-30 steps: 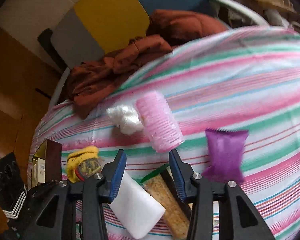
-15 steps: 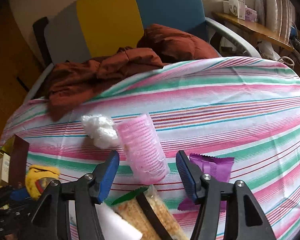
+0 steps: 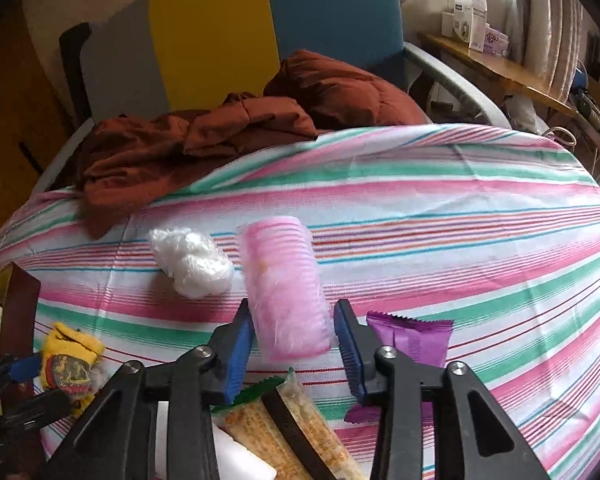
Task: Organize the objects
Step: 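Grasp the pink hair roller with the right tool while the left tool lifts the yellow glove, then lower the glove and roller into the gold tray and open both tools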
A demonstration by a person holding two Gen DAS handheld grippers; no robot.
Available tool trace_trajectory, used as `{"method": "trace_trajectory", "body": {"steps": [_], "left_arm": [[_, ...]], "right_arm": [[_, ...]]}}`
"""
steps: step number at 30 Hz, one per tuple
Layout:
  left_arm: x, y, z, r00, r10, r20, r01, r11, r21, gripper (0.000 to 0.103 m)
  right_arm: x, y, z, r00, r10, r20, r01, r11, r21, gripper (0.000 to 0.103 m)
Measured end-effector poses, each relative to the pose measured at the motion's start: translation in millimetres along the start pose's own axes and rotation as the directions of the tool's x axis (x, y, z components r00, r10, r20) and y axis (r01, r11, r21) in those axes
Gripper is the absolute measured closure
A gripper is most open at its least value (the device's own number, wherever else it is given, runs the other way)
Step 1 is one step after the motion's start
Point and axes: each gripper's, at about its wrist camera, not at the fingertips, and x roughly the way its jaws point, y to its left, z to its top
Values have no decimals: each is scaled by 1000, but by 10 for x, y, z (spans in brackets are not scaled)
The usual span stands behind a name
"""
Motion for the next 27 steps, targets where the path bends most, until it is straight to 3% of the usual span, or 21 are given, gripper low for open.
{"method": "trace_trajectory", "body": {"steps": [1, 6, 19, 27], "left_arm": [[45, 15, 5, 1000, 13, -13, -13, 1000, -3, 54], [8, 28, -44, 1000, 22, 13, -23, 1000, 13, 67], [-736, -44, -306, 995, -14, 100, 8, 998, 56, 68], [-1374, 292, -519, 982, 28, 187, -31, 999, 15, 67]], "right_arm": [[-26, -3, 12, 1000, 2, 8, -2, 1000, 3, 67], [-153, 28, 29, 999, 36, 38, -36, 999, 2, 68], [-370, 406, -32, 990, 131, 55, -128, 991, -46, 68], [-539, 790, -183, 981, 189, 41, -186, 980, -64, 68]]}}
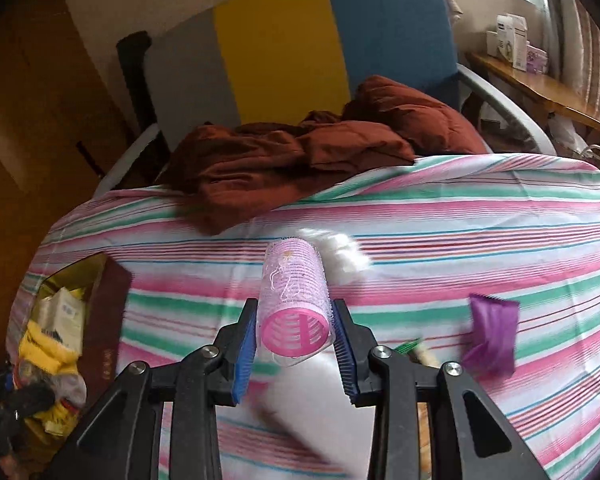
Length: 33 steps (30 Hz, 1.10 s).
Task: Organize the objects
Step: 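Lower the glove and roller into the gold tray and open both tools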
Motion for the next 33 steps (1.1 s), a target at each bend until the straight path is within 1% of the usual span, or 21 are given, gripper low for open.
{"method": "trace_trajectory", "body": {"steps": [4, 7, 10, 13, 17, 18, 23, 27, 33], "left_arm": [[-285, 262, -109, 997, 63, 44, -62, 998, -27, 67], [-468, 468, -197, 990, 120, 73, -116, 992, -48, 67], [-652, 637, -300, 980, 174, 102, -168, 984, -62, 67], [-782, 745, -396, 970, 210, 120, -202, 977, -74, 67], [-948, 795, -525, 951, 266, 156, -260, 964, -56, 67], [-997, 802, -563, 944, 283, 170, -279, 959, -47, 67], [-1166, 880, -712, 932, 304, 197, -300, 953, -47, 67], [-1204, 971, -792, 935, 299, 192, -291, 954, -67, 67], [-1210, 1117, -891, 942, 290, 171, -275, 956, -104, 66]], "right_arm": [[-127, 339, -84, 999, 37, 7, -37, 998, -43, 68], [-241, 625, -161, 997, 73, 14, -72, 994, -79, 68], [-320, 927, -272, 994, 110, 13, -108, 988, -113, 68], [-362, 1148, -393, 989, 149, 8, -147, 981, -125, 68], [-419, 1431, -576, 980, 197, -4, -195, 971, -136, 68], [-437, 1492, -624, 979, 205, -6, -204, 969, -139, 68], [-503, 1778, -800, 969, 247, -24, -248, 957, -150, 68], [-534, 1982, -882, 964, 262, -37, -264, 949, -171, 68], [-508, 2225, -893, 968, 247, -51, -253, 944, -212, 68]]}}
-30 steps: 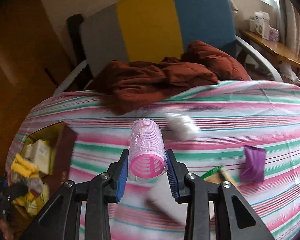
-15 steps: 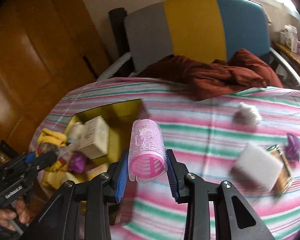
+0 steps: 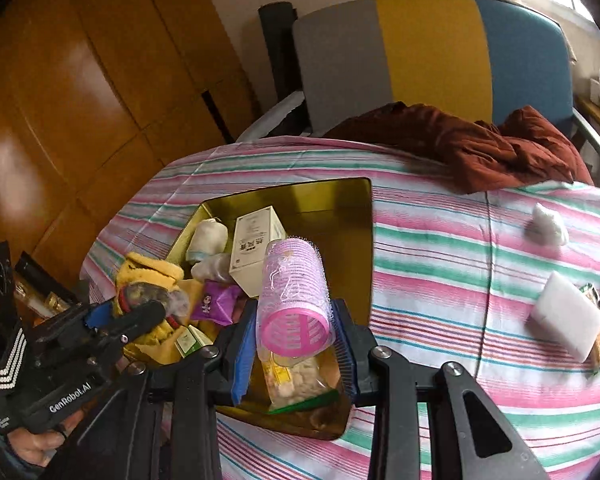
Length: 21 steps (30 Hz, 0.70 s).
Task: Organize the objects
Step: 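Lower the glove and roller into the gold tray and open both tools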
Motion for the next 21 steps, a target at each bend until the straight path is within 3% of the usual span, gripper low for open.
{"method": "trace_trajectory", "body": {"steps": [21], "left_arm": [[223, 117, 1, 996, -66, -53, 63, 996, -57, 65]], "right_arm": [[436, 23, 390, 996, -70, -48, 69, 998, -15, 68]]}}
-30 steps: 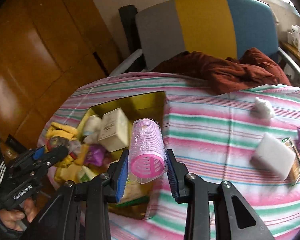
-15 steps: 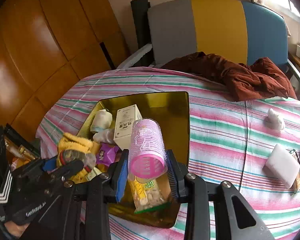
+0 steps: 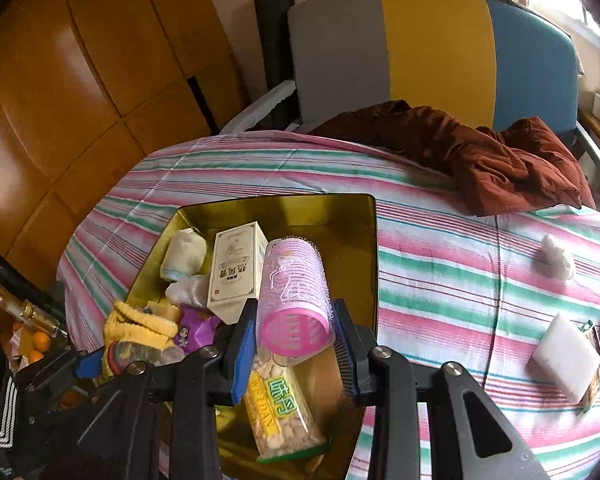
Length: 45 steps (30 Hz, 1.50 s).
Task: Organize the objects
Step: 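Lower the glove and roller into the gold tray and open both tools, then move both tools back toward the remaining items on the sheet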
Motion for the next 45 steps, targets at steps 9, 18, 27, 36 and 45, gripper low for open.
{"method": "trace_trajectory", "body": {"steps": [9, 18, 27, 36, 45], "left_arm": [[73, -79, 58, 1000, -12, -5, 12, 1000, 18, 55], [130, -114, 20, 1000, 0, -18, 1, 999, 36, 41], [62, -55, -53, 1000, 10, -10, -10, 1000, 5, 33], [-127, -57, -62, 996, 73, 51, -74, 997, 10, 22], [-309, -107, -81, 979, 163, 125, -169, 985, 37, 13]], "right_arm": [[177, -43, 317, 1000, -22, 22, 21, 999, 42, 66], [155, -154, 365, 997, -66, 43, 62, 994, 90, 54], [77, -134, -10, 998, -69, 14, 68, 994, 84, 49], [-120, 98, -290, 985, -146, 92, 147, 989, -10, 42], [-198, 51, -474, 987, -126, 104, 123, 992, 36, 42]]}}
